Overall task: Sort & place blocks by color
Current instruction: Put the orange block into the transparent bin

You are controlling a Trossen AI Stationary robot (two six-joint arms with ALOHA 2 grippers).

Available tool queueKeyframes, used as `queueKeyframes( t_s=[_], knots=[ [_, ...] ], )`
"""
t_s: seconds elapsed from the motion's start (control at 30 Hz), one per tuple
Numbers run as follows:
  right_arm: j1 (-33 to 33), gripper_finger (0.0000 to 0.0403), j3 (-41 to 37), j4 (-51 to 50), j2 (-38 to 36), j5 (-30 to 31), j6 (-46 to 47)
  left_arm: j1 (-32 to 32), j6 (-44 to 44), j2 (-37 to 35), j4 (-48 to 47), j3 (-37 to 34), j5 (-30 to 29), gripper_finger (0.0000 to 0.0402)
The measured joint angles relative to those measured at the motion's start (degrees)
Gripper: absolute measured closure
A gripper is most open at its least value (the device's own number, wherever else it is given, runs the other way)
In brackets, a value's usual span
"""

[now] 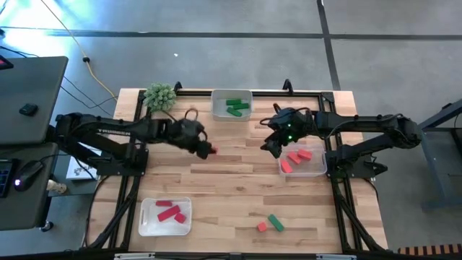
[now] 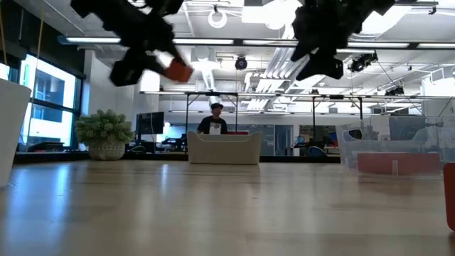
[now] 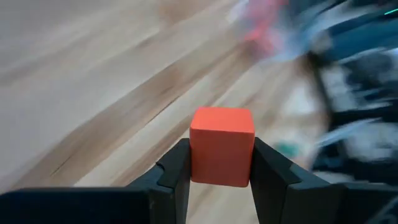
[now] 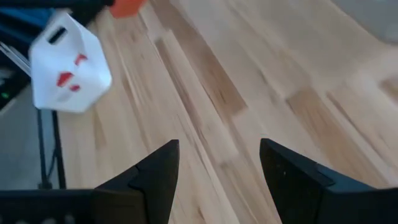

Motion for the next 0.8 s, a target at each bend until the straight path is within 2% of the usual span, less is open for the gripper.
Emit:
queueKeyframes(
  t_s=[0.23,0.4,0.6,0.8],
  knots=[
    [0.00,0.0190,0.01,7.56,0.02,0.27,0.06,6.46,2.43,0.09,9.73,0.03,10.77,0.0300],
    [0.00,0.0190,0.01,12.22,0.00,1.79,-2.39,9.28,2.19,0.11,14.13,0.03,15.33,0.0300],
    [0.09,0.0186,0.01,21.73,0.00,7.73,-8.18,11.30,-0.34,0.13,20.16,0.03,17.98,0.0299],
    [0.11,0.0161,0.01,32.48,0.01,13.68,-15.67,12.83,-4.19,0.14,28.19,0.03,18.47,0.0298]
  ],
)
